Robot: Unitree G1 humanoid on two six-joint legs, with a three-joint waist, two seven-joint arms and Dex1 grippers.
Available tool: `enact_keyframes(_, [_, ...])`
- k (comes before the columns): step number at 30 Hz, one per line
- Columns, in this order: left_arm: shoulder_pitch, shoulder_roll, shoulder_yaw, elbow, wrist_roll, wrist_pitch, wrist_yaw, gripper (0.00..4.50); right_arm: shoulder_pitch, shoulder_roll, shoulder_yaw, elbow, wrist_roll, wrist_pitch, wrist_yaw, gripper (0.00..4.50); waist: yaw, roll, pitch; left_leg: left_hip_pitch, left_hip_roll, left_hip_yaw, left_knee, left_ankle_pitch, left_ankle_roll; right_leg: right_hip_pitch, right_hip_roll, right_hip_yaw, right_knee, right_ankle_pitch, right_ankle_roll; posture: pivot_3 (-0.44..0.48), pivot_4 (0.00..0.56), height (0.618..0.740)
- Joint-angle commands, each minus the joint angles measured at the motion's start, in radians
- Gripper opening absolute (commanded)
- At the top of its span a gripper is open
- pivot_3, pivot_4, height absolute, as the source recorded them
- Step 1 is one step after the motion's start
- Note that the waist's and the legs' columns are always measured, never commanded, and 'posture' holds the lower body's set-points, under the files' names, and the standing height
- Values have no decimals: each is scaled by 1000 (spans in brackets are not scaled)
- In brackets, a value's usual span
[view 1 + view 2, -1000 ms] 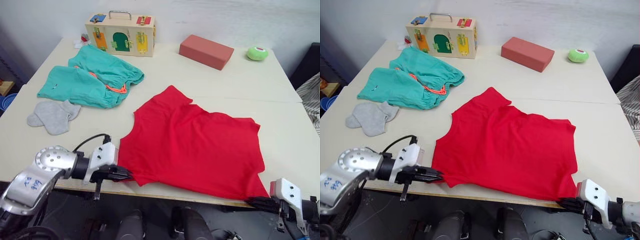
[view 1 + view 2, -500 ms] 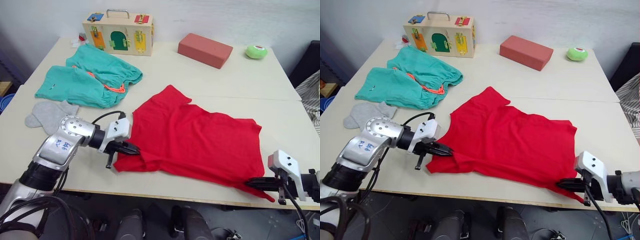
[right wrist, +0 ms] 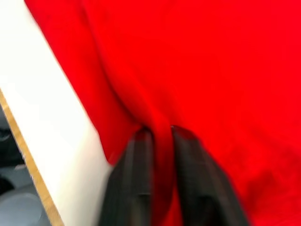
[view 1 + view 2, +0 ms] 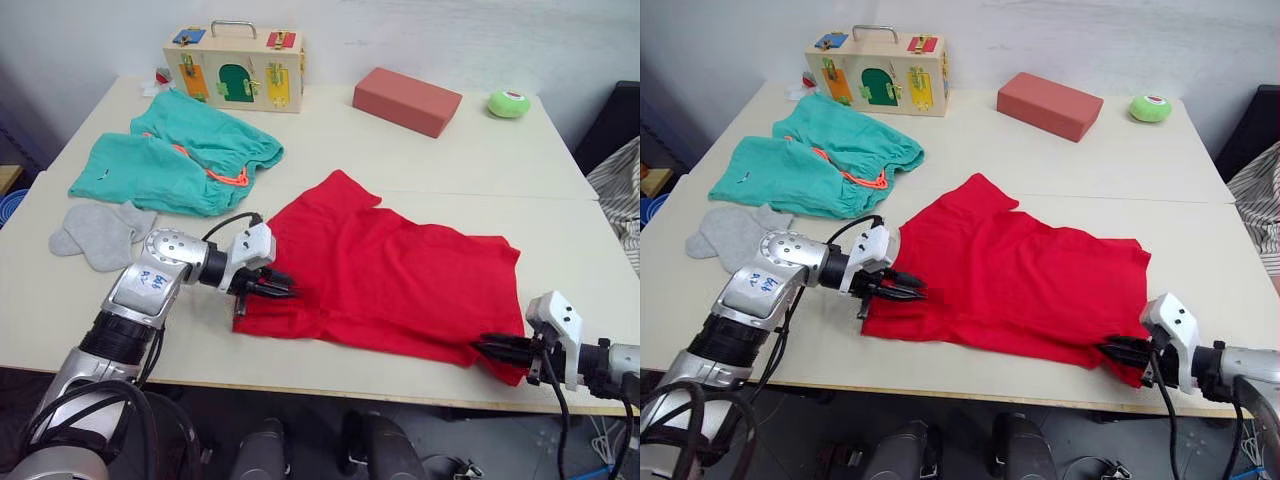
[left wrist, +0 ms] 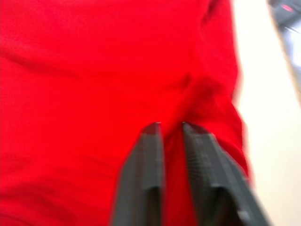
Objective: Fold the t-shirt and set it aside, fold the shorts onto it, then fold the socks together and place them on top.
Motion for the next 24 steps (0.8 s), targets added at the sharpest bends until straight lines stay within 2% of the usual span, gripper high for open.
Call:
enact_keyframes(1, [37,-18,158,-39,-74,-9,100,2200,7,39,-118,-58,2,-83,-55,2031,0,0,0,0,0,0,0,0,0,0,0,0,1,0,0,0,150,740])
enact_keyframes(4, [110,7,238,-94,-109,-23,109,3167,32,70,-188,-104,30,-101,-75,3091,-2,0,0,1,1,0,-1,0,-1,0,0,0,2,0,0,0,150,740])
enact_keyframes(6, [168,35,282,-159,-155,-1,83,3172,71,72,-214,-172,75,-78,-50,3757,0,0,0,1,1,0,-1,0,-1,0,0,0,2,0,-1,0,150,740])
enact_keyframes(9, [256,86,305,-276,-228,47,22,3172,129,79,-196,-308,169,-29,-25,3757,0,0,0,2,1,0,-1,0,-1,0,0,0,2,0,-1,0,150,740])
enact_keyframes(10, [293,107,292,-313,-231,42,-5,3172,134,93,-172,-349,186,-26,-37,3575,0,0,0,1,1,0,-1,0,-1,0,-1,0,2,0,-1,0,150,740])
enact_keyframes(13, [416,134,234,-381,-181,-44,-46,2519,127,154,-44,-432,147,-63,-92,2688,-1,1,-1,3,1,-1,-1,-4,3,1,-1,1,2,0,-1,0,150,740])
enact_keyframes(16, [486,101,196,-382,-122,-128,-2,1584,148,207,84,-446,30,-145,-122,1634,0,2,-1,3,0,0,-1,-5,3,1,-2,1,1,-1,-1,0,150,740])
enact_keyframes(20, [500,37,171,-317,-21,-188,132,261,186,281,139,-329,-133,-318,-183,136,9,2,-1,2,0,-1,-1,-5,5,1,-2,0,0,-1,-1,0,150,740])
enact_keyframes(21, [497,22,168,-297,4,-202,165,18,190,287,141,-289,-176,-366,-191,0,8,2,-1,2,0,-1,-1,-5,5,1,-2,0,-1,-1,-1,0,150,740])
enact_keyframes(24, [489,-6,171,-259,19,-182,219,18,188,303,101,-183,-216,-431,-227,0,4,2,-1,2,-1,0,-1,-6,7,2,-2,1,-2,0,0,0,150,740])
